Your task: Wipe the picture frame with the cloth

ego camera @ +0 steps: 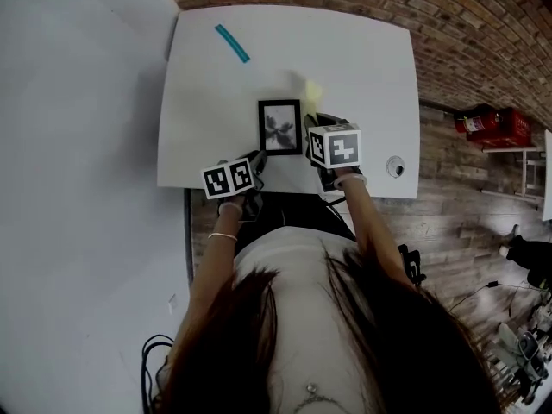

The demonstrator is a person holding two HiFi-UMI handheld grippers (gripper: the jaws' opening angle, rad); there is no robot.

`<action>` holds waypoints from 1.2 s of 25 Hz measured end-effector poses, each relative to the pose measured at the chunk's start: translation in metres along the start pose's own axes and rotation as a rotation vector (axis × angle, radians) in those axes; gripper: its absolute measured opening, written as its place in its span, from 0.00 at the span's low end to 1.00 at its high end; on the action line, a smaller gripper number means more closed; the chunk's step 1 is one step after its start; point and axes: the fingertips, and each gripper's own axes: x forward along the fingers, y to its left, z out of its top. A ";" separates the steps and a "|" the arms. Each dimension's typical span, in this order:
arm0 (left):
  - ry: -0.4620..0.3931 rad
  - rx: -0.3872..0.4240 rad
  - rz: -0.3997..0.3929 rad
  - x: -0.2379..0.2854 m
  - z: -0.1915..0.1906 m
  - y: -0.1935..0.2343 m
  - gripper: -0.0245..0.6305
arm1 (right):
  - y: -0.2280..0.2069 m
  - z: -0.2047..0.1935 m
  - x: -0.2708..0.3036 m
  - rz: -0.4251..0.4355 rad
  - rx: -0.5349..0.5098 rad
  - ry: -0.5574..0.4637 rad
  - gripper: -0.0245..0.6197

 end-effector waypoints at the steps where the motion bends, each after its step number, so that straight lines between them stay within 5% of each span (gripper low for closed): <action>1: 0.001 0.002 0.000 0.000 0.000 0.000 0.15 | -0.001 -0.002 -0.002 -0.003 0.002 -0.002 0.09; 12: 0.020 0.062 0.006 0.001 -0.002 -0.001 0.15 | -0.005 -0.021 -0.024 -0.044 0.025 -0.019 0.09; 19: 0.074 0.198 0.020 0.001 0.000 -0.005 0.13 | 0.000 -0.032 -0.036 -0.072 0.036 -0.028 0.09; 30: 0.041 0.298 -0.032 -0.020 0.004 -0.020 0.13 | 0.020 -0.046 -0.052 -0.112 0.048 -0.042 0.09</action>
